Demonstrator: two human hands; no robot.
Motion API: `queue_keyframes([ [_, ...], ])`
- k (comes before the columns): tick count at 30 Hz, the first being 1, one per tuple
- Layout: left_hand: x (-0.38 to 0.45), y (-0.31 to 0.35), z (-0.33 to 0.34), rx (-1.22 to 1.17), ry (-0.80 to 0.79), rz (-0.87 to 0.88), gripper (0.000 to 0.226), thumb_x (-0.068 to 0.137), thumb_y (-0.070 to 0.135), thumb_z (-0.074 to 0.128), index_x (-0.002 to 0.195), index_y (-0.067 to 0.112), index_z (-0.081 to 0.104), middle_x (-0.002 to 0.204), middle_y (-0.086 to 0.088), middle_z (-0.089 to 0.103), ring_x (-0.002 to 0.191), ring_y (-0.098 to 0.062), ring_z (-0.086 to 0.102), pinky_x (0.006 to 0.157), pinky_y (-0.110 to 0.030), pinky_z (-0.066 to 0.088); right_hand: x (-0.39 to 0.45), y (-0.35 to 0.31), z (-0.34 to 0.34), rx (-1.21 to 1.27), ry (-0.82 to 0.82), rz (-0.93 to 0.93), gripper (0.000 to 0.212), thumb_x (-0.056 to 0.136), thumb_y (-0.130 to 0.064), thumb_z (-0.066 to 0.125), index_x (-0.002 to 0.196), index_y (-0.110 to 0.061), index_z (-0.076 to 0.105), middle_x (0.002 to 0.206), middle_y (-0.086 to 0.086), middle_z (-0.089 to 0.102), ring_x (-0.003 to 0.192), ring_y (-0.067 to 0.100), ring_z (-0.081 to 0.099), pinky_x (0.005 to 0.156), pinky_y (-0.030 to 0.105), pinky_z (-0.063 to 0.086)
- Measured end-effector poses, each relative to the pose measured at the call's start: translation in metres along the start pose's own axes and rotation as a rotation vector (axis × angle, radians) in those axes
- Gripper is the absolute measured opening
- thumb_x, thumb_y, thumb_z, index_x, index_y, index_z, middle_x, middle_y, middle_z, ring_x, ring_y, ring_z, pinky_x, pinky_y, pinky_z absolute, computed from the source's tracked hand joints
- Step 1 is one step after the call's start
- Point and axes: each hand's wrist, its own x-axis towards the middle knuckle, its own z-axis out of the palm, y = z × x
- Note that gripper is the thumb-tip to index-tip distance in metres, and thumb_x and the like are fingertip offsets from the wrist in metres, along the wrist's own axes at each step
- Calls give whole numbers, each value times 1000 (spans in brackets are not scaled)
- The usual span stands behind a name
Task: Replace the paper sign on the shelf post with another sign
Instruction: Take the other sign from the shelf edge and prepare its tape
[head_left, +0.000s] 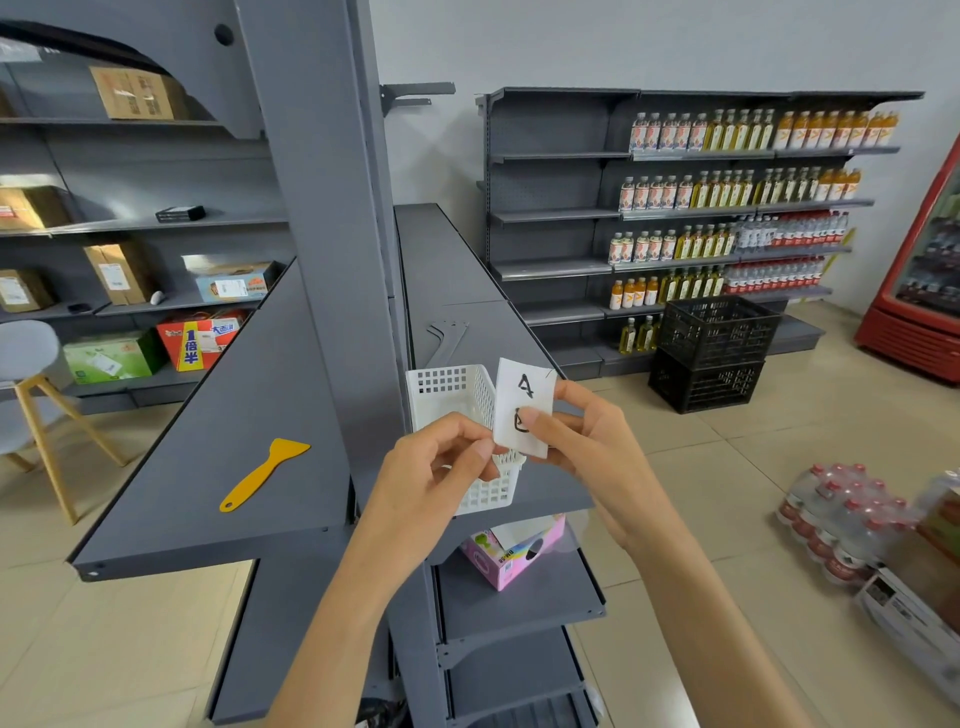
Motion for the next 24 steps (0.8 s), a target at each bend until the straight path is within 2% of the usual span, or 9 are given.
queue_keyframes([
  [3, -1, 0, 1, 12, 3, 20, 16, 98, 19, 55, 85, 19, 65, 76, 3, 72, 77, -4, 68, 74, -14, 51, -1, 2, 4, 20, 17, -3, 48, 94, -11, 67, 133, -24, 43, 99, 6, 79, 83, 19, 77, 75, 28, 63],
  [5, -1, 1, 1, 17, 16, 34, 17, 99, 18, 53, 85, 19, 63, 77, -1, 71, 78, -9, 68, 74, -19, 53, -2, 6, 6, -138, 58, -85, 60, 92, -17, 70, 136, -34, 34, 113, -7, 68, 90, 17, 73, 77, 28, 62],
  [7, -2, 2, 2, 39, 38, 52, 17, 100, 18, 51, 85, 19, 60, 75, -2, 70, 77, -13, 68, 74, -25, 53, -3, 8, 7, -437, 123, -231, 41, 90, -35, 69, 122, -37, 43, 115, -16, 56, 99, 7, 63, 78, 24, 55],
  [9, -2, 5, 3, 88, 59, 70, 17, 100, 20, 50, 85, 18, 59, 74, 0, 69, 75, -13, 66, 69, -21, 52, -7, 4, 10, -689, 117, -362, 19, 92, -48, 56, 97, -31, 56, 100, -16, 56, 96, 4, 57, 76, 25, 48],
  [11, -1, 8, 5, 122, 69, 84, 17, 100, 20, 50, 87, 16, 59, 73, 1, 68, 73, -13, 66, 65, -19, 52, -8, 2, 12, -890, 53, -462, 35, 95, -55, 43, 84, -26, 58, 85, -13, 56, 84, 8, 55, 72, 26, 46],
  [13, 1, 10, 6, 168, 74, 99, 16, 100, 20, 50, 88, 16, 59, 73, -1, 68, 71, -14, 65, 64, -20, 51, -5, 3, 13, -1024, 30, -549, 41, 99, -54, 36, 82, -23, 55, 79, -12, 54, 77, 12, 53, 70, 28, 46],
  [16, 3, 9, 6, 275, 83, 110, 18, 100, 27, 48, 90, 17, 58, 74, 6, 67, 70, -9, 63, 58, -13, 48, 3, 7, 11, -1077, 12, -604, 31, 103, -37, 39, 83, -19, 54, 77, -8, 52, 72, 16, 51, 67, 36, 49],
  [19, 3, 7, 8, 339, 96, 103, 18, 100, 29, 46, 89, 20, 57, 76, 12, 64, 68, -3, 62, 55, -15, 47, 7, 8, 9, -1051, 24, -612, 26, 104, -27, 42, 82, -19, 53, 75, -9, 50, 69, 16, 50, 62, 35, 47],
  [24, 6, 3, 8, 383, 153, 98, 18, 101, 27, 45, 85, 24, 52, 80, 10, 68, 77, -12, 65, 64, -44, 55, 16, 17, 4, -746, -5, -422, 30, 101, -33, 41, 81, -18, 57, 77, -8, 64, 76, 18, 64, 68, 41, 55],
])
